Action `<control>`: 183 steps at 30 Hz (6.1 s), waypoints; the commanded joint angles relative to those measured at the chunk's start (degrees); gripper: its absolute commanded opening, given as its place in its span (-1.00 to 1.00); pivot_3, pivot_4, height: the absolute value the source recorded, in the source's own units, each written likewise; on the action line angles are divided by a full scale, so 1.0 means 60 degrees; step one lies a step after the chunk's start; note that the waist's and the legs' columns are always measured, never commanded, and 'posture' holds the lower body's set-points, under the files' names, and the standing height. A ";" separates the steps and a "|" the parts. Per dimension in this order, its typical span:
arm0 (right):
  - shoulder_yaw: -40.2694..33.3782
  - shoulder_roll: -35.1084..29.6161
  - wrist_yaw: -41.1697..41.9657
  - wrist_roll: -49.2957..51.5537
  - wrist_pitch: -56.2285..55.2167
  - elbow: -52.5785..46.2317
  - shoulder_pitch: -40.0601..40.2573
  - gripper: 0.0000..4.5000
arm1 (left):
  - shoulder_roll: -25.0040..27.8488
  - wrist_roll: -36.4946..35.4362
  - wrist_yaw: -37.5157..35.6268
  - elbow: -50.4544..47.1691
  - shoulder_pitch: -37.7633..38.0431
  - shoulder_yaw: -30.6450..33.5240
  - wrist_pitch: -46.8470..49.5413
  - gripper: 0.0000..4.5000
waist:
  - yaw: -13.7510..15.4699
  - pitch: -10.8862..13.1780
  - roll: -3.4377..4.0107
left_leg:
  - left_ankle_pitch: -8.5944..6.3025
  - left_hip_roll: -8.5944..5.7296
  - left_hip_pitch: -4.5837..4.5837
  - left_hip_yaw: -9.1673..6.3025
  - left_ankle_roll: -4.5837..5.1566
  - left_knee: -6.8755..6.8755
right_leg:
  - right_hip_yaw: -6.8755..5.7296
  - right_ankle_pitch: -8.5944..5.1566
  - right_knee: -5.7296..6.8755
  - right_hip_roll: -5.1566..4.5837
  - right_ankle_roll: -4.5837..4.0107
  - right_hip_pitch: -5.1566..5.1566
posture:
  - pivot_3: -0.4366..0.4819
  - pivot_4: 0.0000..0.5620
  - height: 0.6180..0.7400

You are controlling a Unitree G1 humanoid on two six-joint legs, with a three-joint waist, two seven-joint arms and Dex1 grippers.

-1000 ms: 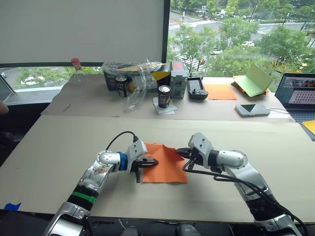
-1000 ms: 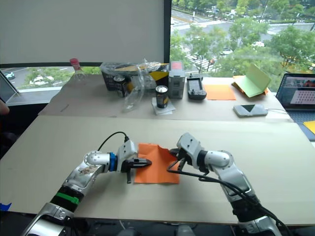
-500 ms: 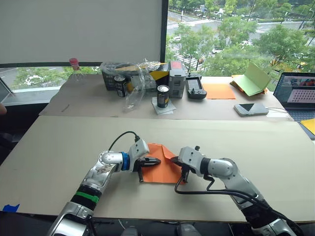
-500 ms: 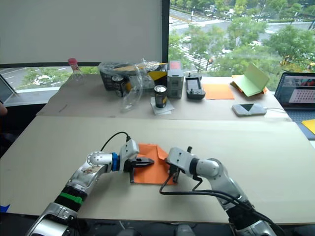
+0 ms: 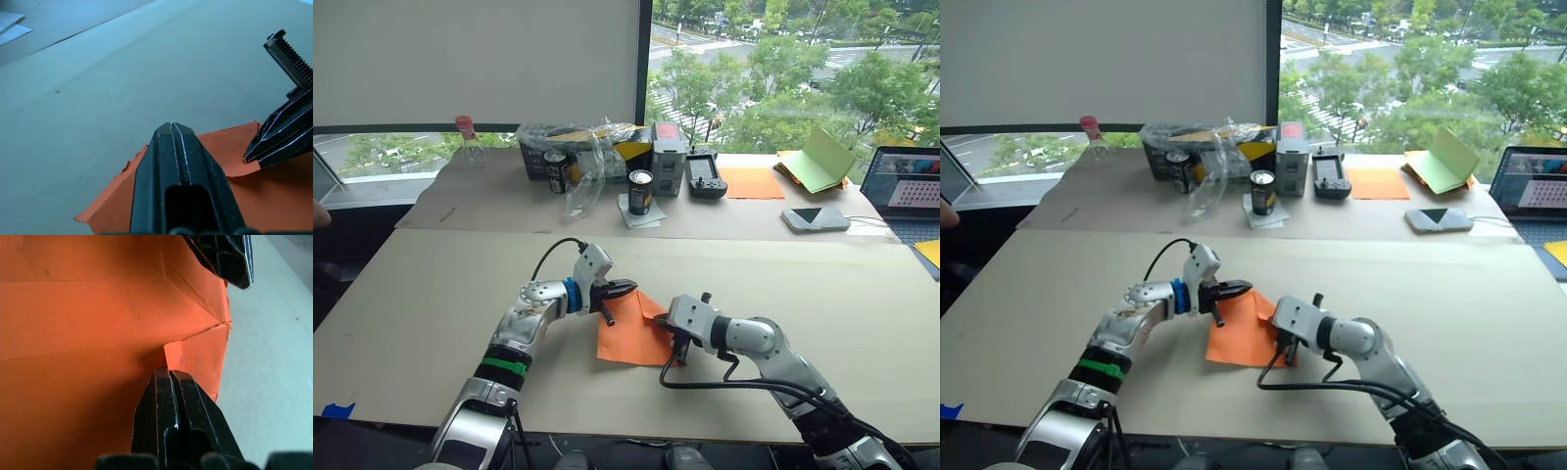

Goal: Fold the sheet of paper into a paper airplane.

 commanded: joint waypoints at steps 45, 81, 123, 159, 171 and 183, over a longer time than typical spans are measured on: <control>-0.1536 0.1199 -0.1147 0.1701 0.2953 -0.0165 -0.0288 -0.98 | -0.0246 0.1788 -0.0178 0.0887 -0.0344 -0.1733 0.0459 -1.00 | -0.0028 -0.0004 -0.0002 | -0.0002 -0.0001 0.0099 -0.0007 0.0000 -0.0002 | -0.0002 -0.0053 -0.0015 -0.0002 0.0086 0.0112 | -0.05 -0.47 0.87; -0.2169 -0.0123 -0.0763 0.3149 0.4759 -0.2936 0.0259 -0.98 | -0.0103 0.1813 -0.0374 0.2651 -0.1354 -0.1289 -0.0290 -1.00 | -0.0049 -0.0041 -0.0014 | -0.0015 0.0001 0.0179 -0.0010 0.0009 -0.0017 | -0.0008 -0.0076 -0.0115 -0.0003 0.0126 0.0237 | -0.05 -0.47 0.87; -0.0032 0.1140 -0.1816 0.1433 0.5253 -0.0651 0.0025 -0.98 | -0.0646 0.2183 0.0269 0.2557 -0.1538 -0.1337 -0.0463 -1.00 | -0.0053 -0.0042 -0.0014 | -0.0019 -0.0002 0.0093 -0.0015 0.0018 -0.0015 | -0.0004 -0.0072 -0.0048 0.0000 0.0111 0.0121 | -0.05 -0.47 0.87; 0.0505 0.1371 -0.1210 0.1082 0.4211 0.0229 -0.0608 -1.00 | 0.0922 -0.1686 0.1205 -0.1984 0.0164 0.2183 0.4770 0.40 | -0.0303 -0.0039 -0.0021 | -0.0019 0.0016 0.0114 -0.0016 0.0017 -0.0019 | -0.0002 -0.0063 -0.0009 0.0009 0.0095 0.0107 | -0.05 -0.47 0.87; 0.0261 0.1415 -0.1405 0.1079 0.4162 0.0042 -0.0535 -1.00 | 0.0862 -0.1692 0.1340 -0.1870 0.0210 0.1725 0.4760 -0.73 | -0.0295 -0.0039 -0.0021 | -0.0019 0.0014 0.0113 -0.0016 0.0016 -0.0021 | -0.0003 -0.0063 -0.0012 0.0007 0.0092 0.0107 | -0.05 -0.47 0.87; -0.0800 0.1603 -0.1891 0.1362 0.4165 -0.0341 -0.0943 -1.00 | 0.0953 -0.0502 0.1343 -0.1446 -0.0348 0.0788 0.2001 -0.98 | -0.0180 -0.0027 -0.0027 | -0.0018 0.0005 0.0067 -0.0017 0.0015 -0.0019 | -0.0003 -0.0034 -0.0020 0.0001 0.0044 0.0074 | -0.05 -0.47 0.87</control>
